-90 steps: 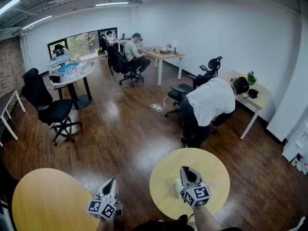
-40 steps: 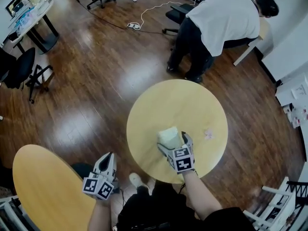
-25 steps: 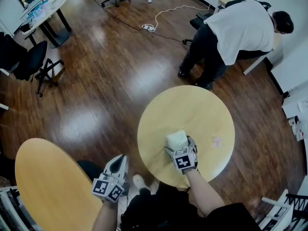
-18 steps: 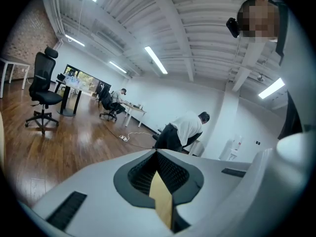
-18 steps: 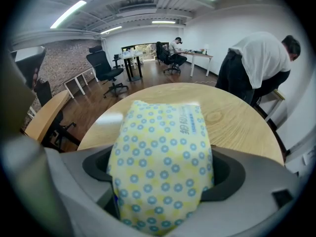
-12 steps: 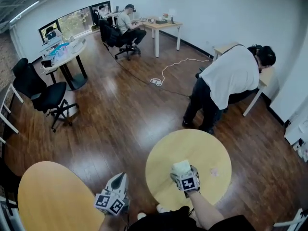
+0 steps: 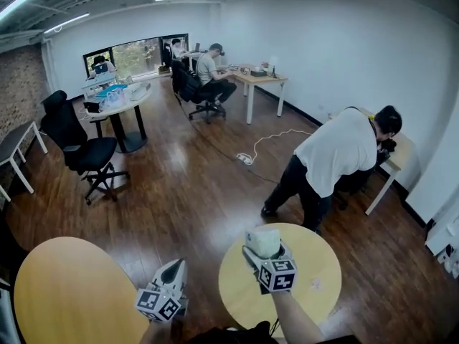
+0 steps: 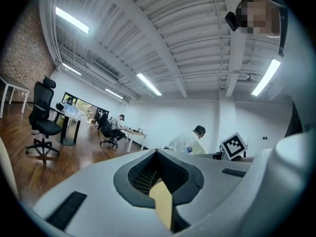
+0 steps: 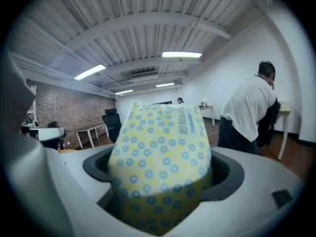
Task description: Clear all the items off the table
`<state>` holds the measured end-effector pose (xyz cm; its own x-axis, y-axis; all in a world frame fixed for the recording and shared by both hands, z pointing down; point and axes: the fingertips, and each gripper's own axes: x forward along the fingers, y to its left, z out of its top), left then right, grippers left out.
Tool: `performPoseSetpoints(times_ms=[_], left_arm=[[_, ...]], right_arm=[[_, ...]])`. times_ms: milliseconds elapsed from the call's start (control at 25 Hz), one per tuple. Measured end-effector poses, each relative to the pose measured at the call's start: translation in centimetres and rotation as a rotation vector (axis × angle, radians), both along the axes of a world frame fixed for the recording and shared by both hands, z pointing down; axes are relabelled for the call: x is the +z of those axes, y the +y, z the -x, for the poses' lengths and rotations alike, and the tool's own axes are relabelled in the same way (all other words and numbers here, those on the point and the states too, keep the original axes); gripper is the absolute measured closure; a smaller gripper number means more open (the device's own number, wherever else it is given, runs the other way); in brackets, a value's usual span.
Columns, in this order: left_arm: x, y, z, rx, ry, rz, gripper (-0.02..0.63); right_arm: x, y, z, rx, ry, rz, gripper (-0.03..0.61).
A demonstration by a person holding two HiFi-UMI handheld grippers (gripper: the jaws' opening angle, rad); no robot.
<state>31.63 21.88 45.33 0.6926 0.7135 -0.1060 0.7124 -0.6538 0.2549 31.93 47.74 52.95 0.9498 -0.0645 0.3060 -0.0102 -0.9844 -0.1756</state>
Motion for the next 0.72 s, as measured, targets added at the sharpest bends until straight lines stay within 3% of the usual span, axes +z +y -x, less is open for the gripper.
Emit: performPoseSetpoints(times_ms=[160, 360, 720], left_arm=[[0.2, -6.3, 1.2, -0.143, 0.017, -0.049, 0.623], [-0.6, -15.2, 3.3, -0.403, 0.022, -0.032, 0.623], [2.7, -30.4, 13.8, -0.84, -0.054, -0.054, 0.623]], right_arm=[[-2.9, -7.5, -2.9, -0.167, 0.097, 0.042, 0.077], [-3.4, -16.4, -5.4, -0.396, 0.129, 0.052, 0.077], [0.5, -33.7, -6.2, -0.753, 0.085, 0.026, 0.077]])
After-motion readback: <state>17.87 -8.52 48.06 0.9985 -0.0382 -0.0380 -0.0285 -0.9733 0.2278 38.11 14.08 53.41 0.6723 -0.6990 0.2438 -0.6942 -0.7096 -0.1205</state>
